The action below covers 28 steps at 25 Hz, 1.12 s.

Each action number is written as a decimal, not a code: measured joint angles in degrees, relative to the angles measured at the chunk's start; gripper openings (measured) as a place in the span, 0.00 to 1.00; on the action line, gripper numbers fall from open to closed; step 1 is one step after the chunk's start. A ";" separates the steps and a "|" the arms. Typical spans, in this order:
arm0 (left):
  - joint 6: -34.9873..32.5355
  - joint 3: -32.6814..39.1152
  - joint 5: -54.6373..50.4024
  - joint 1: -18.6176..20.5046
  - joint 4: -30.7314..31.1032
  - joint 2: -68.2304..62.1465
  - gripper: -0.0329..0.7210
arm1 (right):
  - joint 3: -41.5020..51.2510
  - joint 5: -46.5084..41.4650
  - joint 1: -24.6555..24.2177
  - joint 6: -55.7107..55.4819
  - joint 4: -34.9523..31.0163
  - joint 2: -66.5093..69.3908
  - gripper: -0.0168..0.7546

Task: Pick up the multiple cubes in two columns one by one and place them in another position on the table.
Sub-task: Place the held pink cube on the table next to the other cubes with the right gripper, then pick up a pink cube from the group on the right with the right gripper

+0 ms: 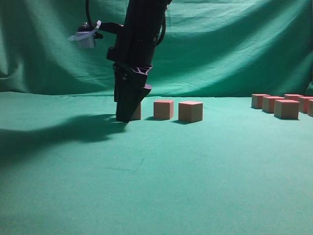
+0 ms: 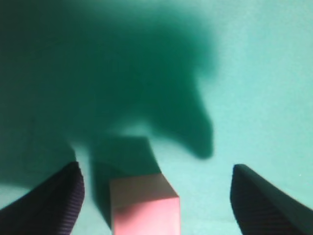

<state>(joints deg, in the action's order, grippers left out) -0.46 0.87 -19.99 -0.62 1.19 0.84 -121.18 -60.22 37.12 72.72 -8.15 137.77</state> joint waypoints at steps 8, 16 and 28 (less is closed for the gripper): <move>0.00 0.00 0.00 0.00 0.00 0.00 0.04 | 0.27 -0.11 -0.10 -5.13 -1.43 -4.61 0.74; 0.00 0.00 0.00 0.00 0.00 0.00 0.04 | 0.27 -3.63 -0.10 -31.32 -2.81 -19.76 0.74; 0.00 0.00 0.00 0.00 0.00 0.00 0.04 | 2.60 -12.19 -0.10 -71.02 20.30 -37.22 0.74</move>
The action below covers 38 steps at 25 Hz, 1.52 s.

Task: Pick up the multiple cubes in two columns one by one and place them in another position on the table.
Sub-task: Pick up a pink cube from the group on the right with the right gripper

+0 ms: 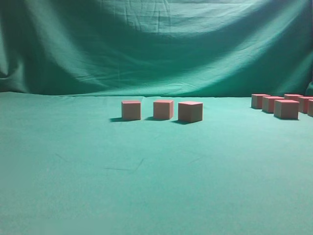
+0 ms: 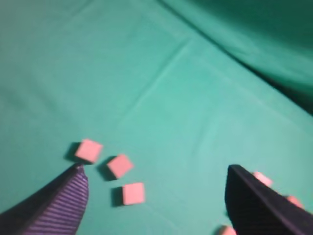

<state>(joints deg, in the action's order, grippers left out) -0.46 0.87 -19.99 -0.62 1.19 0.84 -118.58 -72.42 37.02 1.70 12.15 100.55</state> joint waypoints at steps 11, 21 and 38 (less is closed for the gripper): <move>0.00 0.00 0.00 0.00 0.00 0.00 0.04 | 27.82 0.20 -15.12 -9.28 3.30 -14.10 0.74; 0.00 0.00 0.00 0.00 0.00 0.00 0.04 | 47.86 11.18 -27.57 -9.95 0.11 -11.52 0.74; 0.00 0.00 0.00 0.00 0.00 0.00 0.04 | 48.70 29.39 -35.46 -2.60 -7.38 7.45 0.74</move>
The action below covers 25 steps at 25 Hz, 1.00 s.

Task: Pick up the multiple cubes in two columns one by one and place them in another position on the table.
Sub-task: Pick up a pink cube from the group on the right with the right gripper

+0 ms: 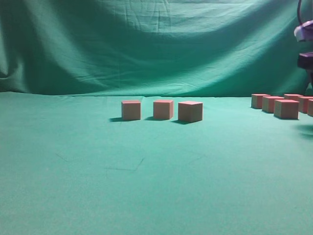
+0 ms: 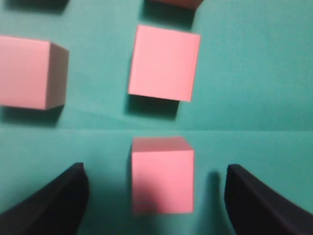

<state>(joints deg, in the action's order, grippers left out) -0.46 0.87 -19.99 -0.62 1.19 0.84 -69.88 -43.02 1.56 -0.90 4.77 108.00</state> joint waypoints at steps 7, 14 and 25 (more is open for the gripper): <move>0.00 0.00 0.00 0.00 0.00 0.00 0.04 | 0.00 3.07 -0.15 0.00 0.00 1.35 0.74; 0.00 0.00 0.00 0.00 0.00 0.00 0.04 | 0.00 3.27 -0.15 0.00 0.00 1.35 0.66; 0.00 0.00 0.00 0.00 0.00 0.00 0.04 | 0.00 2.84 -0.15 0.00 -0.13 1.35 0.37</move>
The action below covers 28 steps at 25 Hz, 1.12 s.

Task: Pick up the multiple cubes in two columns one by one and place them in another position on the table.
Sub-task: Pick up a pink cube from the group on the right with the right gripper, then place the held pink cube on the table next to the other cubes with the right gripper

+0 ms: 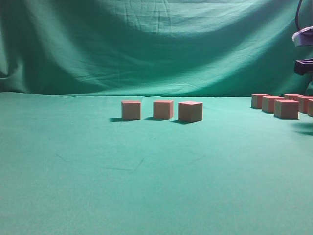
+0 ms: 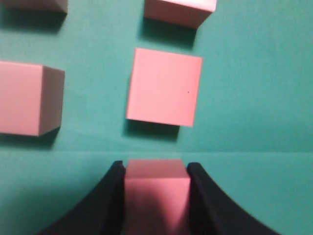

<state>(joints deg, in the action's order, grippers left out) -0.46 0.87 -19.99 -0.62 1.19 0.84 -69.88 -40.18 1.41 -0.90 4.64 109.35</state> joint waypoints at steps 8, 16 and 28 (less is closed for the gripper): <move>0.00 0.00 0.00 0.00 0.00 0.00 0.04 | 0.00 -7.58 2.13 3.34 -7.43 -3.07 0.37; 0.00 0.00 0.00 0.00 0.00 0.00 0.04 | 0.00 -15.06 18.91 6.96 -14.25 -16.90 0.37; 0.00 0.00 0.00 0.00 0.00 0.00 0.04 | -20.08 -22.31 44.31 -2.35 -13.65 -8.52 0.37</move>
<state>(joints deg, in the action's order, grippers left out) -0.46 0.87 -19.99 -0.62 1.19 0.84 -89.97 -62.50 45.72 -3.25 -9.01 100.84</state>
